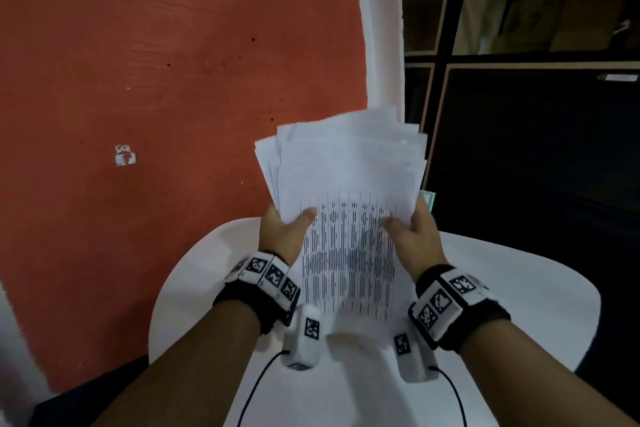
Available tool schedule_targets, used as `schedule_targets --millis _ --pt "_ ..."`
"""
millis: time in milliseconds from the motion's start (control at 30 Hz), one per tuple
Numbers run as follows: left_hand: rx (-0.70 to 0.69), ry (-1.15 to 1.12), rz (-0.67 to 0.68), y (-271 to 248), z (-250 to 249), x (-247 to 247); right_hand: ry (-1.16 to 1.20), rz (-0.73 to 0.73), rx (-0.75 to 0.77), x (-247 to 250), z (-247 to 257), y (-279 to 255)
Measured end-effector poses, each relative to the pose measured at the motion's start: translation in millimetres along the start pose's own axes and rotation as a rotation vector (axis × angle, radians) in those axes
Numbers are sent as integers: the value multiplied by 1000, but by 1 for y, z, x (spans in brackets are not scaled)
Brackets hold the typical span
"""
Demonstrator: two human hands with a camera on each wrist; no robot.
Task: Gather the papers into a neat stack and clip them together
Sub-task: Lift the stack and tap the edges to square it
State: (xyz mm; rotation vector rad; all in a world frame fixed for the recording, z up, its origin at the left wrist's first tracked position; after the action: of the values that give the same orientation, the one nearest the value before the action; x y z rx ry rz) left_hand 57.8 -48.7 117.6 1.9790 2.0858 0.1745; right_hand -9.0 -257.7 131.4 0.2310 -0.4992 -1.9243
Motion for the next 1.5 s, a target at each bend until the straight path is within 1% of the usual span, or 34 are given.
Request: schedule_targets --millis 33,100,167,233,300,367,467,567,633,700,733,767,833,867,900,967,1000,1067,1133,1200,1267,1333,1433,1500 --pt "-15 -15 12 3 -5 1 33 -9 13 3 7 4" --pt "-21 -1 64 9 -11 8 105 -17 -21 13 11 12" --pt "24 38 133 11 -6 14 142 19 -110 19 1 15" --pt "54 86 181 7 4 16 121 57 -196 18 -16 10" --pt "40 127 161 2 12 16 99 39 -205 15 -25 5" --pt "29 138 106 2 13 16 92 9 -158 11 -21 3" --pt "-23 79 55 8 -3 16 133 -30 -46 8 5 8" --pt "-80 21 59 14 -23 16 164 -54 23 12 28 16" --pt "-60 38 62 15 -20 13 148 -64 -10 9 27 15" --pt "-21 95 71 7 -10 2 121 -52 -83 -7 16 5" --pt "-21 137 64 3 -7 -4 93 -45 -85 -17 14 -1" --pt "-32 184 38 1 -6 -10 61 -43 -61 -26 16 -6" --pt "-36 231 -61 0 -11 -13 46 -84 -19 -33 21 -6" --pt "-40 216 -98 1 -16 -11 77 -110 -20 -31 24 -2" --pt "-59 187 -106 4 -21 -9 110 -128 -18 -24 25 3" --pt "-108 137 -73 8 -29 -3 121 -135 -12 -7 25 14" --pt "-109 116 -43 10 -28 1 120 -126 -25 1 20 17" --pt "-52 87 20 9 -13 8 122 -107 -126 11 -4 16" --pt "39 89 85 2 8 11 82 -78 -266 12 -34 6" --pt "73 126 138 -4 23 8 11 -43 -318 7 -53 -3" --pt "61 141 119 -5 25 7 -43 -52 -304 3 -53 -6" --pt "43 126 82 0 19 7 -42 -96 -243 5 -37 -2" --pt "3 85 62 9 6 7 79 -120 -144 9 -9 10" --pt "1 64 60 10 4 8 134 -139 -162 12 -9 11"
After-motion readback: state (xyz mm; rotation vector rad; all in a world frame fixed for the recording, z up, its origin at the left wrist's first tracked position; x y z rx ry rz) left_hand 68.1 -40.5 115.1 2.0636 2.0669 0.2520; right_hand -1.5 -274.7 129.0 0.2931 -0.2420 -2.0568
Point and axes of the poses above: each hand's wrist, its own y-axis towards the middle knuckle, its own x-axis out of the back of the hand, z = x × y, the point moved 6 cm from there along y, towards the middle knuckle, and after that the axes turned 1 degree about z, right-handed, at the moved point
